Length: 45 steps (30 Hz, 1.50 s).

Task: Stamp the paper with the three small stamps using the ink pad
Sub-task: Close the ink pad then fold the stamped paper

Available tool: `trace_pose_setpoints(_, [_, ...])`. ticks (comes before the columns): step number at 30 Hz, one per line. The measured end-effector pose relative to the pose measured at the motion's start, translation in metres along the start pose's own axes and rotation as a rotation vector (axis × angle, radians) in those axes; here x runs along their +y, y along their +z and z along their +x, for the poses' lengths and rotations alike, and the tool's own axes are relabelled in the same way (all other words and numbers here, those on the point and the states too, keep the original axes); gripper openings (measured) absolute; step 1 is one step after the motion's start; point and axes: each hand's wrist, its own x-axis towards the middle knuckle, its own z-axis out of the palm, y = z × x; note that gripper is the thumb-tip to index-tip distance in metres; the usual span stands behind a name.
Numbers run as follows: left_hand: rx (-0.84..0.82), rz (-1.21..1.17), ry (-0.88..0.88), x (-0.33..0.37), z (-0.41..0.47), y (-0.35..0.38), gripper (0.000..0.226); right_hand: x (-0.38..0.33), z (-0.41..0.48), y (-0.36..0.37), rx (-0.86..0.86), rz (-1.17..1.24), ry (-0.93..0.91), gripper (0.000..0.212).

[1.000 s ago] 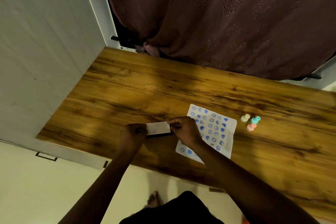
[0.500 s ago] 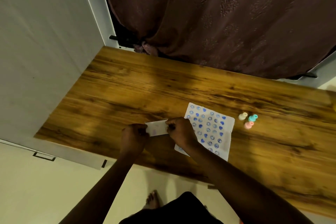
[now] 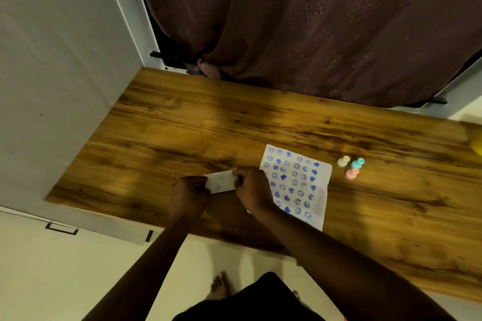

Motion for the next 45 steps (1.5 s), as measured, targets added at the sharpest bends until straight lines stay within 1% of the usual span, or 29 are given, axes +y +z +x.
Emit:
trace_pose_setpoints(7, [0.015,-0.019,-0.029,0.0,-0.003,0.0,0.033,0.004,0.001,-0.001,-0.018,0.116,0.01,0.028])
trace_pose_setpoints(11, [-0.003,-0.019,-0.046,0.0,-0.004,-0.001,0.033,0.006,0.0,-0.002,-0.034,0.141,-0.01,0.029])
trace_pose_setpoints(15, [-0.013,-0.043,-0.073,0.001,-0.001,-0.002,0.032,0.006,0.002,-0.002,-0.025,0.127,-0.015,0.026])
trace_pose_setpoints(21, [-0.004,-0.064,-0.081,0.001,-0.003,-0.001,0.031,0.005,0.0,0.0,-0.016,0.144,-0.009,0.026])
trace_pose_setpoints(26, [-0.006,-0.063,-0.08,0.0,-0.002,0.0,0.032,0.004,0.001,-0.003,-0.026,0.197,0.043,0.024])
trace_pose_setpoints(29, [-0.016,-0.079,-0.092,0.002,0.0,0.002,0.032,0.006,0.001,-0.009,-0.016,0.242,0.077,0.025])
trace_pose_setpoints(33, [-0.009,-0.102,-0.077,0.016,0.004,0.008,0.032,0.012,-0.003,-0.024,0.055,0.278,0.082,0.03])
trace_pose_setpoints(37, [-0.02,-0.109,0.011,0.043,0.007,0.019,0.029,0.031,-0.007,-0.049,0.153,0.265,0.066,0.03])
trace_pose_setpoints(40, [-0.028,-0.133,0.061,0.069,0.007,0.036,0.027,0.053,-0.015,-0.07,0.223,0.257,0.095,0.031])
trace_pose_setpoints(43, [-0.07,-0.153,0.135,0.099,0.0,0.06,0.025,0.081,-0.027,-0.09,0.294,0.257,0.147,0.032])
trace_pose_setpoints(45, [-0.109,-0.14,0.14,0.117,-0.005,0.078,0.027,0.101,-0.036,-0.102,0.33,0.268,0.203,0.032])
